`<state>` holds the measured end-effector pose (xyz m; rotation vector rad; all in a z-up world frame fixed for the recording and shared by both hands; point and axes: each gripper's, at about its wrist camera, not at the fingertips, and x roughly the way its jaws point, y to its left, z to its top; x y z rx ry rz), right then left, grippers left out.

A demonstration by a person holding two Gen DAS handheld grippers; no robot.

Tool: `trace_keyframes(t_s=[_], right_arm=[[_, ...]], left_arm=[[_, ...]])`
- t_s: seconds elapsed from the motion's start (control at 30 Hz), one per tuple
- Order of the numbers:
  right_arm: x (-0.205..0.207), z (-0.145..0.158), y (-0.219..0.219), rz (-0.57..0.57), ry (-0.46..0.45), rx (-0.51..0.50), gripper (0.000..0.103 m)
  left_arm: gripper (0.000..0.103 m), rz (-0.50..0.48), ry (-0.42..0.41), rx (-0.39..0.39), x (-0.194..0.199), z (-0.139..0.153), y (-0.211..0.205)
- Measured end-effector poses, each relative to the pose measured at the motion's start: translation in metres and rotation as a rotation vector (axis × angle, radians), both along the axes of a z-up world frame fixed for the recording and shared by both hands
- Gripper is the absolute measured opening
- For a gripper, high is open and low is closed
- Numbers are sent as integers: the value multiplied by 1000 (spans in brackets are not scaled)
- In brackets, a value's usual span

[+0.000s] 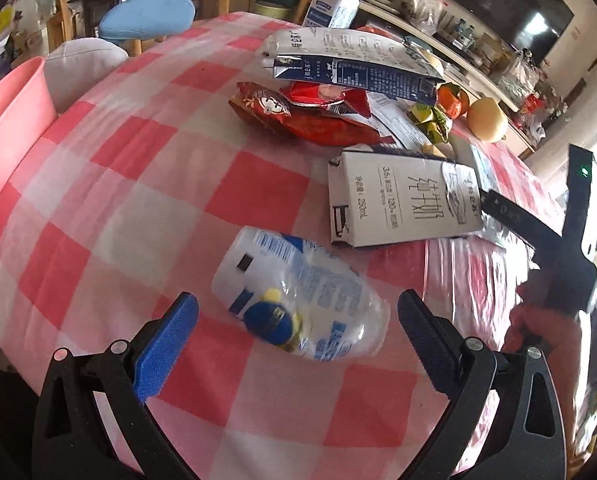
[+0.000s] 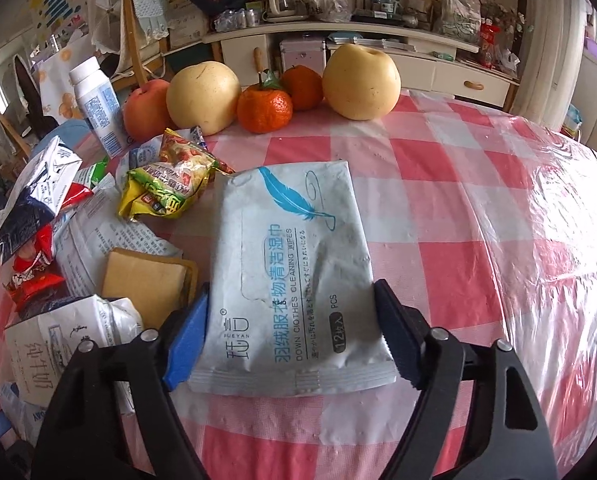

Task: Collect trash
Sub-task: 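Grasp the white wet-wipes packet with the right tool while the left tool grasps the white yogurt bottle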

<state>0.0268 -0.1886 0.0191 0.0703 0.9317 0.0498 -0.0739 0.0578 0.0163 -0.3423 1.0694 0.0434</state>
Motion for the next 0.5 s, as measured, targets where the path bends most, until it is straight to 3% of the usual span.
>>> trace_keyframes(t_s=[0.2, 0.3, 0.5], right_arm=[[-7, 3, 0, 30, 4, 12, 73], [-10, 5, -3, 39, 9, 29, 73], [-21, 11, -13, 46, 5, 81, 72]], left_arm=[[97, 14, 23, 76, 17, -10, -4], [83, -17, 5, 141, 19, -9, -10], [81, -80, -29, 190, 21, -5, -18]])
